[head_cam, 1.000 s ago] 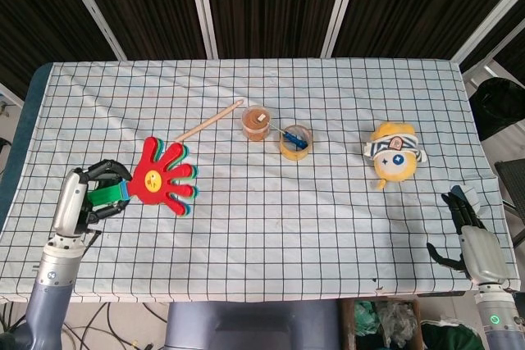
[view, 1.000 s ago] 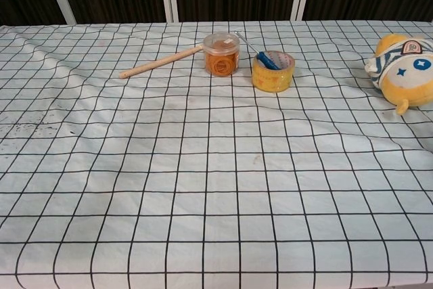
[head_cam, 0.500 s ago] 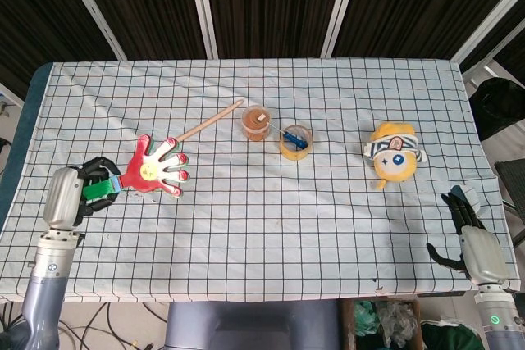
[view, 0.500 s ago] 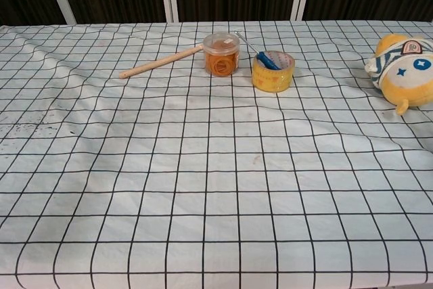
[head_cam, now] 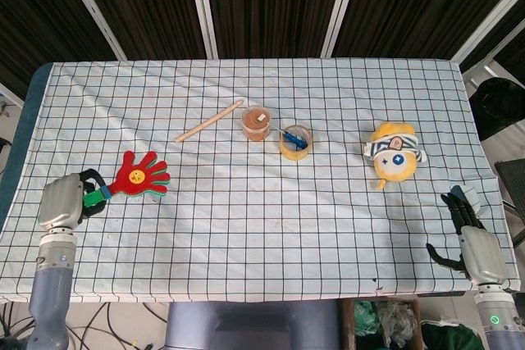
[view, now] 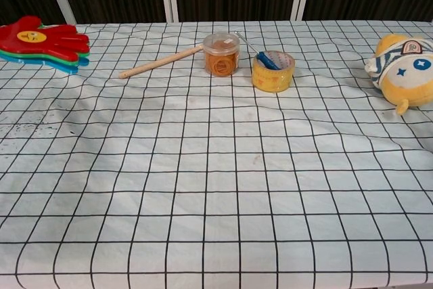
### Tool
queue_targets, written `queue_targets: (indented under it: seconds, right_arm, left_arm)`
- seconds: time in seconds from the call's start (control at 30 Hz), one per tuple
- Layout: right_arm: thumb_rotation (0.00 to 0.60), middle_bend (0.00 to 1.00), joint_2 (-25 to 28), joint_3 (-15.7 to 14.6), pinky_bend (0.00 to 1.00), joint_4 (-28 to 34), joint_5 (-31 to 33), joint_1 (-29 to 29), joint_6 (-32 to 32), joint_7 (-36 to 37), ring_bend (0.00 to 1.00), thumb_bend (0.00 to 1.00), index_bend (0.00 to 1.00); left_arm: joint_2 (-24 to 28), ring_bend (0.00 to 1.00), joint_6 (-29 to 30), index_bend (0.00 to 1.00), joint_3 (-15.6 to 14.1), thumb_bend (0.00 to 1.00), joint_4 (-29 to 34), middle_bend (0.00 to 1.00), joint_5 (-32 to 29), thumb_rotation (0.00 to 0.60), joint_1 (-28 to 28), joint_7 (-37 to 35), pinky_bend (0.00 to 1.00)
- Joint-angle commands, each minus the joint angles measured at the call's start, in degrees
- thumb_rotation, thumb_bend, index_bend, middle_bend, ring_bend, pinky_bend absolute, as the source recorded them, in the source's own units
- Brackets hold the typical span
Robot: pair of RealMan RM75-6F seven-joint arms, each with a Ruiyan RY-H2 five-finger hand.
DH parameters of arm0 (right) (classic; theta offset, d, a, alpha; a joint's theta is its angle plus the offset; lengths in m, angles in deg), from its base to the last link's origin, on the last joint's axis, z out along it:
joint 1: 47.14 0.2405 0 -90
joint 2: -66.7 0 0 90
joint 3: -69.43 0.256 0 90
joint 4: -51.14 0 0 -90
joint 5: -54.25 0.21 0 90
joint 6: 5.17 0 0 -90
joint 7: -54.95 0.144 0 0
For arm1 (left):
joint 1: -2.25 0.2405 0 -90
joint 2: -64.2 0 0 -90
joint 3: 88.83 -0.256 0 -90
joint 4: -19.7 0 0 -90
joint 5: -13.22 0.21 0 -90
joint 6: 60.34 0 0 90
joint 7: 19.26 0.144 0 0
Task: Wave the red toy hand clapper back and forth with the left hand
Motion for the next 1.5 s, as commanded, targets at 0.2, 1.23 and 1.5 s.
queue_targets:
  seconds: [0.2,1.23,1.5]
  right_arm:
    - [0.600,0.00,0.0,0.0,0.18,0.0,-0.1,0.0,-0.1,0.0,0.01,0.27,0.00]
    - [0.600,0.00,-0.1,-0.1,0.18,-0.1,-0.6,-0.1,-0.4,0.2,0.01,0.27,0.00]
    - [0.600,0.00,-0.1,-0.1,0.18,-0.1,-0.4,0.0,-0.2,0.2,0.01,0.27,0.00]
  left_arm:
    - [-1.9,0.81,1.6,0.70,-3.1,0.55,-5.6,0.86,35.5,0.600,3.3,-40.6,0.98]
    - [3.9,0.81,2.6,0.70,-3.6,0.49,6.6,0.86,-10.3,0.600,-3.6,21.1,0.98]
    - [2.4,0.81,1.7,0.70,-1.8,0.52,7.1,0.86,-5.4,0.600,-3.6,12.8,0.98]
